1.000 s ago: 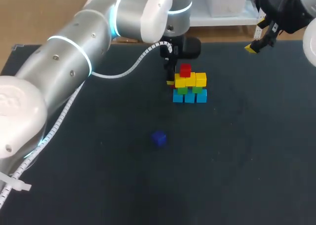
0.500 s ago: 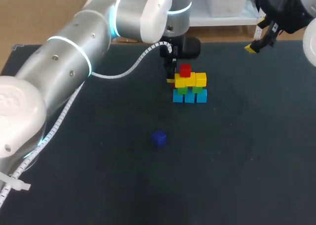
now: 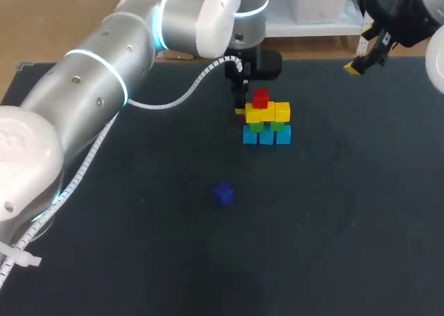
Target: Place the blue cubes, place green cubes on the blue cubes, place the yellow cubes on the green cubes, then place the red cubes on the yellow cubes, and place purple cube on the red cubes.
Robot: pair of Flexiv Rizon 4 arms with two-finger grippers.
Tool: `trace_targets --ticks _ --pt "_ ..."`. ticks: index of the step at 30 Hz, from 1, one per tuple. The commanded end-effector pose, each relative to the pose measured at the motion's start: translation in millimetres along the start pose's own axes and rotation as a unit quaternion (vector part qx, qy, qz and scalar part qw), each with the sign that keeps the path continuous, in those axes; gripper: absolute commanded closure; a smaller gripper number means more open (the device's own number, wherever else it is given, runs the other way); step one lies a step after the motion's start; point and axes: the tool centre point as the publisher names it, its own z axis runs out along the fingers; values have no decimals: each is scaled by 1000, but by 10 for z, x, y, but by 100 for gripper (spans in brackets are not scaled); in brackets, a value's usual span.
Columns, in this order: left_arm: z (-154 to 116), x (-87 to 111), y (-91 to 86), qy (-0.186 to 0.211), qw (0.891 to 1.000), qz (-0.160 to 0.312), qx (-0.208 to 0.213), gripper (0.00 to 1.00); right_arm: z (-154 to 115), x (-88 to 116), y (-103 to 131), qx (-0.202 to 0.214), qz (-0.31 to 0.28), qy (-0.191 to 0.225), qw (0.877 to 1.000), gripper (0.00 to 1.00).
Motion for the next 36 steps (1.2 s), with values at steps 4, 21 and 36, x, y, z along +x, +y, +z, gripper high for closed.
trace_targets --ticks 4,21,36 --pt "-72 0 105 0 998 -16 59 100 -9 3 5 1 0 0 1000 0" --pt "-302 94 157 -11 999 -40 25 100 -9 3 5 1 0 0 1000 0" --pt "-640 344 278 -5 995 -92 -37 100 -9 3 5 1 0 0 1000 0"
